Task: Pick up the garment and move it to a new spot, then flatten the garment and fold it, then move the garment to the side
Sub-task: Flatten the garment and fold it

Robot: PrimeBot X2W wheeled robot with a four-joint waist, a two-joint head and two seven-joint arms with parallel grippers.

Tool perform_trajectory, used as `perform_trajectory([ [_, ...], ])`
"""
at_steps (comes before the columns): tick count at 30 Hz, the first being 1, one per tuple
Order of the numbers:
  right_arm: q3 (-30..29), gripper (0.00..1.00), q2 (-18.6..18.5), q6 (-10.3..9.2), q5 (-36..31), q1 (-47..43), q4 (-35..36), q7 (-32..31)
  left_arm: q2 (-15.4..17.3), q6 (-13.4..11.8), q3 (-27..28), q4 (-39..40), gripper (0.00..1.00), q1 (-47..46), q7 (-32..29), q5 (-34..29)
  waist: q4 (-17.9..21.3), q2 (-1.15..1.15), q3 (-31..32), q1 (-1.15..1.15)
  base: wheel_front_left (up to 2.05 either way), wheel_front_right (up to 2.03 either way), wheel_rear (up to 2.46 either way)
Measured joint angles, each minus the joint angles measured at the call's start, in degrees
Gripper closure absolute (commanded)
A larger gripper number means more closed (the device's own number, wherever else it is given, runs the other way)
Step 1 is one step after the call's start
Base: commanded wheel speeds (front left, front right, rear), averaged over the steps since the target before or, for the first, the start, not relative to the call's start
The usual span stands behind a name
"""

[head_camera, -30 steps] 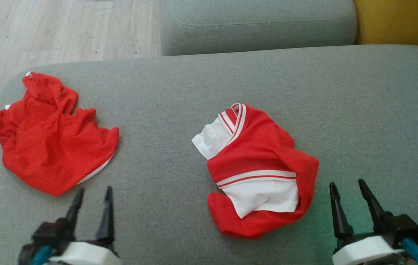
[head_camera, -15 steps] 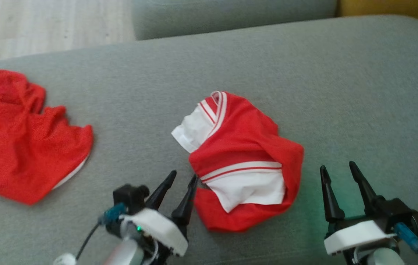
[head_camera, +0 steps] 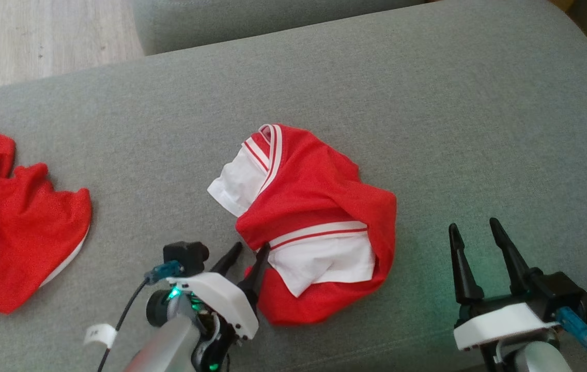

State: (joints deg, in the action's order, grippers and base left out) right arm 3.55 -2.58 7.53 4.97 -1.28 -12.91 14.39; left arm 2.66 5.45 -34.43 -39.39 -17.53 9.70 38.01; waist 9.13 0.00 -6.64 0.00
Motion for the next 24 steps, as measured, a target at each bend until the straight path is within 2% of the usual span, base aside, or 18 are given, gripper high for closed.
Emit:
perform_trajectory([
  [1, -0.01, 0.00, 0.00, 0.00, 0.00, 0.00, 0.13, 0.00, 0.00, -0.44, 0.00, -0.59, 0.01, -0.23, 0.40, 0.23, 0.07, 0.00, 0.02, 0.00, 0.00, 0.00, 0.00],
  [2, -0.01, 0.00, 0.00, 0.00, -0.01, 0.00, 0.22, 0.00, 0.03, -0.49, 0.00, -1.20, 0.14, -0.56, 0.78, 0.24, 0.09, 0.00, 0.03, 0.00, 0.00, 0.00, 0.00],
  [3, -0.02, 0.00, 0.00, 0.00, -0.01, 0.00, 0.24, 0.00, 0.04, -0.40, -0.02, -1.48, 0.48, -0.79, 1.05, 0.68, 0.07, 0.00, 0.05, 0.00, 0.00, 0.00, 0.00],
  [4, -0.04, 0.00, 0.00, 0.00, -0.01, 0.00, 0.25, 0.00, 0.05, -0.33, -0.19, -1.47, 0.61, -0.95, 1.14, 1.43, 0.01, 0.00, 0.07, 0.00, 0.00, 0.00, 0.00],
  [5, -0.08, 0.00, 0.00, 0.00, -0.01, 0.00, 0.31, 0.00, 0.02, -0.13, -0.44, -1.45, 0.83, -1.11, 1.55, 2.23, -0.08, 0.00, 0.08, 0.00, 0.00, 0.00, 0.00],
  [6, -0.08, 0.00, 0.00, 0.00, -0.01, 0.00, 0.36, 0.00, 0.04, 0.26, -0.91, -1.46, 1.00, -1.36, 1.58, 2.86, -0.19, 0.00, 0.13, 0.00, 0.00, 0.00, 0.00],
  [13, 0.09, 0.00, 0.00, 0.00, -0.19, -0.01, 0.37, 0.00, 0.04, 1.45, -5.47, -0.29, 1.00, -3.10, 2.29, 7.79, -1.05, 0.00, 0.87, 0.00, 0.00, 0.00, 0.00],
  [18, 0.09, 0.00, 0.00, 0.00, -0.19, -0.03, 0.35, 0.00, 0.94, 1.62, -4.45, 4.17, 1.00, -4.69, 2.70, 11.03, -1.39, 0.00, 1.95, 0.00, 0.00, 0.00, 0.00],
  [20, -0.22, 0.00, 0.00, 0.00, -0.19, -0.20, 0.35, 0.00, 2.91, 1.64, -3.50, 8.70, 1.00, -5.88, 1.79, 11.91, -1.72, 0.00, 2.49, 0.00, 0.00, 0.00, 0.00],
  [24, -0.77, 0.00, 0.00, 0.00, -0.45, -0.88, 0.35, 0.00, 10.65, 1.04, 0.40, 19.93, 1.00, -9.25, -2.67, 13.23, -2.78, 0.00, 3.64, 0.00, 0.00, 0.00, 0.00],
])
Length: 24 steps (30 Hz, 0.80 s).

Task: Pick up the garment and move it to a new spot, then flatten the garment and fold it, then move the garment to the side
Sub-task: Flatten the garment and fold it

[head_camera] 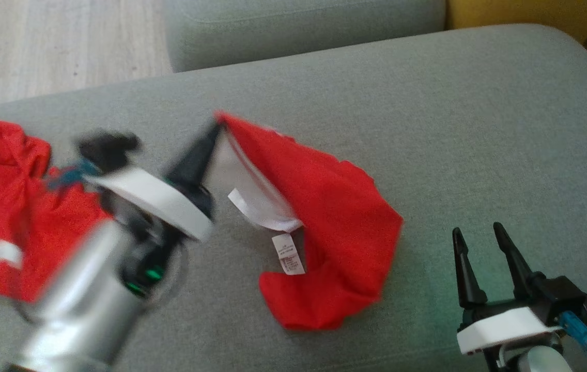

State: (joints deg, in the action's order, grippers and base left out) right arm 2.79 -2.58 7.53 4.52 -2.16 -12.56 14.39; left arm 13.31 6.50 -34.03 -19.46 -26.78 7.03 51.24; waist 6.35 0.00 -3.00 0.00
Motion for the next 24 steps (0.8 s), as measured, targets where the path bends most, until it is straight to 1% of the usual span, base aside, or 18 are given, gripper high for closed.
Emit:
perform_trajectory([
  [3, 0.14, 0.00, 0.01, 0.00, 0.03, 0.01, 0.01, 0.00, 5.60, -1.66, 3.54, 8.66, 1.00, -2.25, -4.74, 1.74, -0.66, 0.00, 0.79, 0.00, 0.00, 0.00, 0.00],
  [6, 0.37, 0.00, 0.00, 0.00, 0.12, 0.00, -0.01, 0.00, 10.12, -3.64, 6.24, 15.27, 1.00, -4.58, -9.90, 3.85, -1.15, 0.00, 1.45, 0.00, 0.00, 0.00, 0.00],
  [8, 0.74, 0.00, 0.00, 0.00, 0.46, 0.00, -0.04, 0.00, 12.72, -4.75, 7.79, 17.88, 1.00, -6.56, -13.05, 4.65, -1.29, 0.00, 1.82, 0.00, 0.00, 0.00, 0.00],
  [10, 0.96, 0.00, 0.01, 0.00, 0.53, 0.00, -0.07, 0.00, 15.07, -5.00, 8.82, 19.69, 1.00, -8.95, -15.90, 4.99, -1.33, 0.00, 2.08, 0.00, 0.00, 0.00, 0.00],
  [13, 1.26, 0.00, 0.00, 0.00, 0.53, 0.02, -0.20, 0.00, 18.24, -5.80, 9.20, 19.63, 1.00, -13.78, -18.58, 3.16, -1.21, 0.00, 2.30, 0.00, 0.00, 0.00, 0.00],
  [15, 1.71, 0.00, 0.00, 0.00, 0.53, 0.07, -0.23, 0.00, 19.05, -6.06, 9.72, 19.07, 1.00, -16.90, -19.68, 2.72, -0.99, 0.00, 2.42, 0.00, 0.00, 0.00, 0.00],
  [17, 1.90, 0.00, 0.00, 0.00, 0.53, 0.07, -0.25, 0.00, 19.08, -5.99, 9.83, 18.59, 1.00, -20.00, -20.73, 2.14, -0.75, 0.00, 2.51, 0.00, 0.00, 0.00, 0.00],
  [18, 1.99, 0.00, 0.00, 0.00, 0.54, 0.08, -0.27, 0.00, 19.09, -5.91, 9.32, 17.67, 1.00, -23.17, -21.68, 0.96, -0.46, 0.00, 2.52, 0.00, 0.00, 0.00, 0.00],
  [20, 2.11, 0.00, 0.00, 0.00, 0.54, 0.09, -0.27, 0.00, 18.90, -5.46, 8.53, 17.00, 1.00, -26.01, -22.35, -0.01, -0.13, 0.00, 2.40, 0.00, 0.00, 0.00, 0.00],
  [22, 2.10, 0.00, 0.00, 0.00, 0.62, 0.10, -0.26, 0.00, 17.80, -5.45, 7.82, 16.10, 1.00, -28.63, -22.65, -0.25, 0.12, 0.00, 2.16, 0.00, 0.00, 0.00, 0.00],
  [24, 2.19, 0.00, 0.00, 0.00, 1.03, 0.17, -0.26, 0.00, 15.81, -5.49, 6.38, 15.51, 1.00, -30.21, -22.65, -0.87, 0.41, 0.00, 1.88, 0.00, 0.00, 0.00, 0.00],
])
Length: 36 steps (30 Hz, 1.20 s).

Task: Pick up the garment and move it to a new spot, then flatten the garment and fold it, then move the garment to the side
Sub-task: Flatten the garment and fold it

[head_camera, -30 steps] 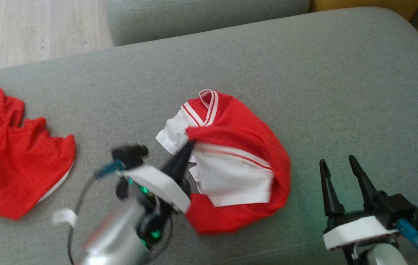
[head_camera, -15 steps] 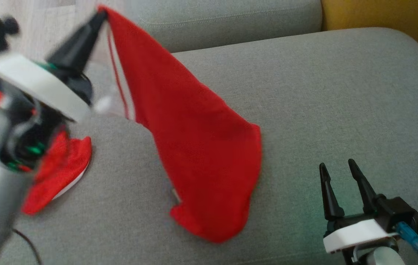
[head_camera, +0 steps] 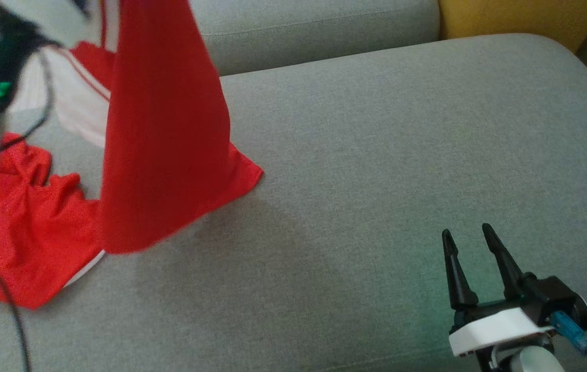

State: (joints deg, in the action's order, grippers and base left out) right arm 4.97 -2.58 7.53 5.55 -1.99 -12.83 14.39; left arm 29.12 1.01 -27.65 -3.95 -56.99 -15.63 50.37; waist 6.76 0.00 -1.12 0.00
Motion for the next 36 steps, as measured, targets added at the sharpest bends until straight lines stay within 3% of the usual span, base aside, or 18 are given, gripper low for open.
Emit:
perform_trajectory([
  [6, 0.29, 0.00, 0.00, 0.00, 0.51, 0.18, 0.01, 0.00, -10.58, -1.29, -9.53, -0.90, 1.00, 3.16, 0.10, -1.58, 0.85, 0.00, -1.08, 0.00, 0.00, 0.00, 0.00],
  [12, 4.04, 0.00, 0.00, 0.00, 2.27, 3.41, 0.11, 0.00, -20.81, -2.82, -20.07, -7.80, 1.00, 12.67, 1.38, -3.47, 3.78, 0.00, -3.46, 0.00, 0.00, 0.00, 0.00],
  [16, 5.34, 0.00, -0.03, 0.00, 4.05, 6.95, 1.08, 0.00, -23.91, -3.80, -23.10, -13.99, 1.00, 13.54, 3.34, -5.56, 6.18, 0.00, -5.13, 0.00, 0.00, 0.00, 0.00],
  [21, 7.73, 0.00, -0.08, 0.00, 6.62, 8.25, 1.82, 0.00, -26.15, -5.72, -25.59, -22.47, 1.00, 12.97, 10.62, -7.89, 10.40, 0.00, -8.07, 0.00, 0.00, 0.00, 0.00],
  [22, 8.09, 0.00, -0.08, 0.00, 7.04, 8.25, 1.82, 0.00, -26.22, -6.03, -25.68, -23.50, 0.68, 12.72, 12.56, -7.81, 11.18, 0.00, -8.60, 0.00, 0.00, 0.00, 0.00],
  [23, 8.33, 0.00, -0.08, 0.00, 7.34, 8.26, 1.86, 0.00, -26.15, -6.00, -25.98, -24.02, 0.00, 12.29, 14.18, -7.26, 11.94, 0.00, -9.11, 0.01, 0.00, 0.00, 0.00],
  [29, 8.08, 0.00, -0.08, 0.00, 7.55, 8.25, 1.82, 0.00, -26.46, -5.50, -31.53, -23.05, 0.00, 9.68, 20.75, -0.15, 14.61, 0.00, -10.64, 0.01, 0.00, 0.00, 0.00],
  [33, 6.75, 0.00, -0.08, 0.00, 7.12, 8.02, 1.76, 0.00, -26.33, -5.60, -34.40, -21.83, 0.00, 9.73, 22.90, 3.54, 13.78, 0.00, -9.52, 0.00, 0.00, 0.00, 0.00],
  [36, 5.54, 0.00, -0.08, 0.00, 6.30, 6.99, 1.85, 0.00, -26.42, -7.01, -36.10, -22.08, 0.00, 9.77, 23.26, 4.07, 12.53, 0.00, -8.60, 0.00, 0.00, 0.00, 0.00],
])
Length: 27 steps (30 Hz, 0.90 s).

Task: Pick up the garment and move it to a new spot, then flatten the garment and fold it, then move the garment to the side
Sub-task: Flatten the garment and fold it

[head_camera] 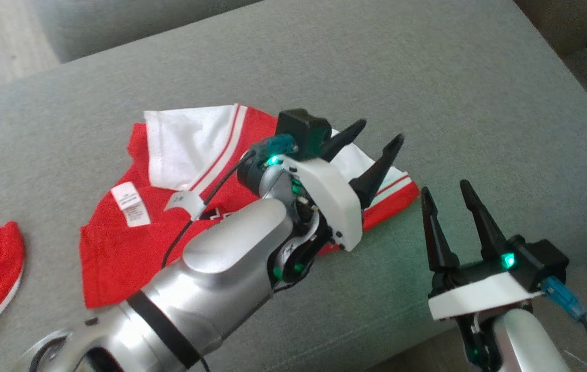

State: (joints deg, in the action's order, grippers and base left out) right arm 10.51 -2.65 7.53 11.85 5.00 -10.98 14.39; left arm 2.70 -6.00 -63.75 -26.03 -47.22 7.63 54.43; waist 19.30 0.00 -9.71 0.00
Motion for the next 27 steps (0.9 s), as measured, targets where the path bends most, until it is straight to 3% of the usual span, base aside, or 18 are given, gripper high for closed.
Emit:
perform_trajectory([
  [6, -0.27, 0.00, 0.01, 0.00, -0.88, -0.96, 0.52, 0.00, 1.78, -3.10, -0.77, -7.86, 0.00, 3.13, -2.70, 0.30, -2.57, 0.00, 0.36, 0.00, 0.00, 0.00, 0.00],
  [10, 0.18, 0.00, 0.01, 0.00, -0.88, -0.91, 0.73, 0.00, 2.16, -3.63, -0.58, -13.40, 0.00, 4.14, -4.16, 1.72, -2.63, 0.00, -0.94, 0.00, 0.00, 0.00, 0.00],
  [21, 0.07, 0.00, 0.01, 0.00, -1.35, -0.85, 0.65, 0.00, 0.52, 0.01, -0.14, -18.59, 0.00, 4.02, -2.92, 4.30, -1.68, 0.00, -2.60, 0.00, 0.00, 0.00, 0.00],
  [22, 0.08, 0.00, 0.01, 0.00, -1.35, -0.85, 0.65, 0.00, 0.52, 0.08, -0.16, -18.81, 0.11, 4.01, -2.91, 4.57, -1.58, 0.00, -2.61, 0.00, 0.00, 0.00, 0.00],
  [23, 0.09, 0.00, 0.01, 0.00, -1.35, -0.82, 0.65, 0.00, 0.52, 0.53, -0.22, -19.06, 0.11, 3.98, -2.86, 4.74, -1.50, 0.00, -2.62, 0.00, 0.00, 0.00, 0.00],
  [25, 0.09, 0.00, 0.01, 0.00, -1.34, -0.81, 0.65, 0.00, 0.41, 0.70, -0.40, -19.69, 0.61, 3.86, -2.14, 4.74, -1.39, 0.00, -2.62, 0.00, 0.00, 0.00, 0.00],
  [26, 0.09, 0.00, 0.01, 0.00, -1.34, -0.81, 0.65, 0.00, 0.40, 1.26, -0.49, -19.86, 1.00, 3.75, -1.87, 4.74, -1.38, 0.00, -2.59, 0.00, 0.00, 0.00, 0.00],
  [27, 0.09, 0.00, 0.01, 0.00, -1.34, -0.81, 0.65, 0.00, 0.40, 1.80, -0.62, -19.89, 1.00, 3.66, -1.42, 4.74, -1.38, 0.00, -2.54, 0.00, 0.00, 0.00, 0.00],
])
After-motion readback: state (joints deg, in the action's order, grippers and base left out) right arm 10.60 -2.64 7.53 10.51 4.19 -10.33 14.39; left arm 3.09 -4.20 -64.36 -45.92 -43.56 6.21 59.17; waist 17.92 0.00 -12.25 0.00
